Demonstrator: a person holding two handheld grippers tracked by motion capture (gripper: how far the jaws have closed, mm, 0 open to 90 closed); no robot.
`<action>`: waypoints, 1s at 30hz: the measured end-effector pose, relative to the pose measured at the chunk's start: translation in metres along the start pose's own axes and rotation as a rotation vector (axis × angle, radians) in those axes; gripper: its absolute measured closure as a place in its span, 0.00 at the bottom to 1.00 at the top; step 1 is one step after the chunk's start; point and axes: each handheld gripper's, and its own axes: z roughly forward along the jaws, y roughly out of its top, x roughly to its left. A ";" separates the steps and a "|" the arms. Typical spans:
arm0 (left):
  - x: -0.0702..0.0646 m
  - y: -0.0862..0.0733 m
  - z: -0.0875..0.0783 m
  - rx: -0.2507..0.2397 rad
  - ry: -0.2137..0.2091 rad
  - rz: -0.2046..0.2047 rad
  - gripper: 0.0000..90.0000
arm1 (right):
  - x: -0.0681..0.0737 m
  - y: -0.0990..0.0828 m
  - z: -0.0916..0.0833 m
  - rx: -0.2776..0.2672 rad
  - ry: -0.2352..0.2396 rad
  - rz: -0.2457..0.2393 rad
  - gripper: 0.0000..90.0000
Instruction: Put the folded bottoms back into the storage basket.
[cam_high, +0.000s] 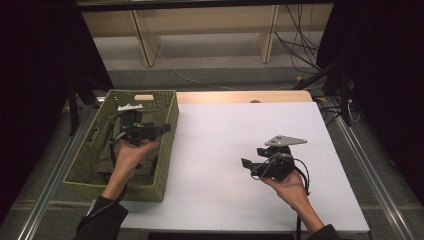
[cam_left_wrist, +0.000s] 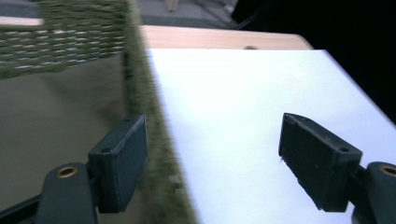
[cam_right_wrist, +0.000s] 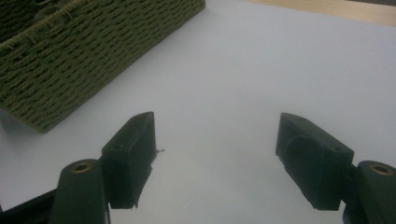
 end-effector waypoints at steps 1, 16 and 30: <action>-0.004 -0.001 0.000 -0.002 -0.015 0.012 0.25 | 0.000 -0.001 -0.001 -0.007 0.003 -0.001 0.33; -0.060 -0.037 0.015 -0.034 -0.208 0.094 0.18 | 0.001 -0.014 -0.014 -0.086 0.017 -0.015 0.22; -0.079 -0.067 0.020 -0.017 -0.245 0.154 0.18 | 0.004 -0.027 -0.025 -0.116 0.024 -0.013 0.22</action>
